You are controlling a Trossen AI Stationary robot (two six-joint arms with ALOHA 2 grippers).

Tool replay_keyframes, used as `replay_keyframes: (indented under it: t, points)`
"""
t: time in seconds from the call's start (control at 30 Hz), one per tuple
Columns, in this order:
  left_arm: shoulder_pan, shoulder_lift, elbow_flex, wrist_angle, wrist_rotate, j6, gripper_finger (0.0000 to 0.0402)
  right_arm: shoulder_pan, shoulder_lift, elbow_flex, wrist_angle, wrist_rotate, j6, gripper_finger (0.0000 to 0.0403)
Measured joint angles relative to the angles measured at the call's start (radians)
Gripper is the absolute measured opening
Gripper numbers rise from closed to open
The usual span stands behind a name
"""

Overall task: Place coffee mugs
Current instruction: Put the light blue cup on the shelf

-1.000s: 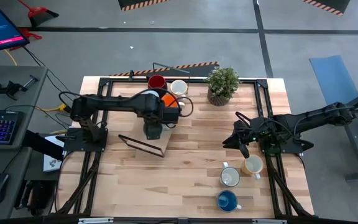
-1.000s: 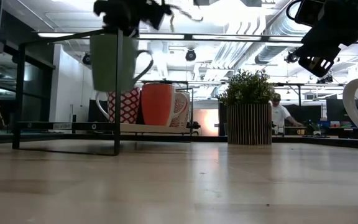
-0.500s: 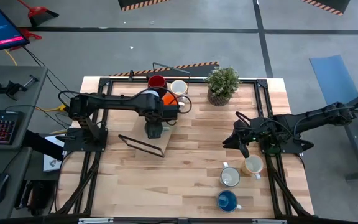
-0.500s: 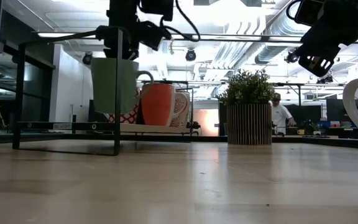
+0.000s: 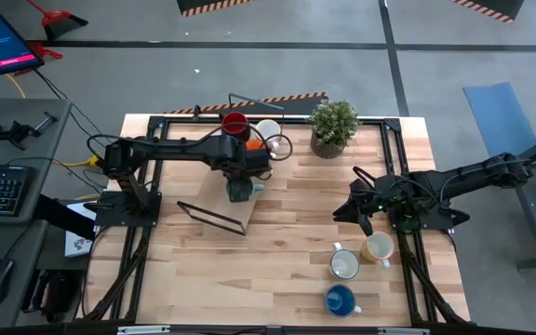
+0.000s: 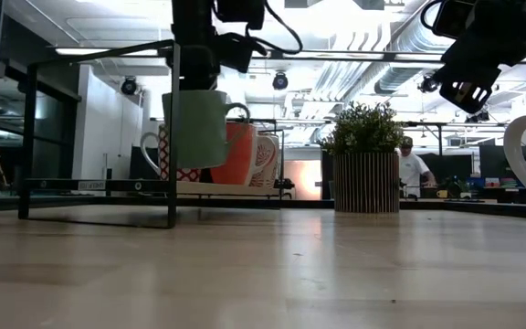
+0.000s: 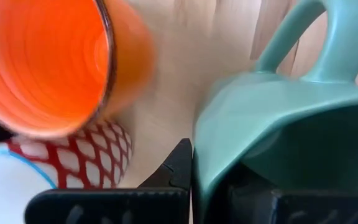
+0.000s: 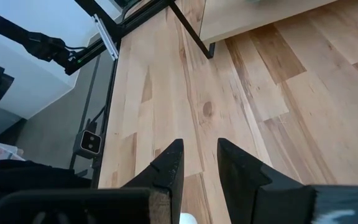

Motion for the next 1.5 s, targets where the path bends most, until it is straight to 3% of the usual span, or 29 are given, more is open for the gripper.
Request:
replay_keyframes:
  t: [0.27,0.5,0.67,0.9,1.5]
  points:
    - [0.0,0.01,0.001,0.056,-0.002,0.025,0.0008,0.0,0.0,0.0,0.0,0.0,-0.001,0.0078]
    - [0.004,0.012,0.0,-0.057,-0.003,0.033,0.0008,0.0,0.0,0.0,0.0,0.0,-0.001,0.0078]
    - [0.005,0.011,-0.031,-0.047,0.023,0.022,0.0008,0.0,0.0,0.0,0.0,0.0,-0.002,0.0078]
    - [0.006,0.012,-0.09,-0.049,0.045,-0.016,0.0043,0.0,0.0,0.0,0.0,0.0,-0.002,0.0078]
    - [0.012,-0.051,0.001,-0.102,0.049,-0.025,0.0054,0.0,0.0,0.0,-0.001,0.0,-0.001,0.0078]
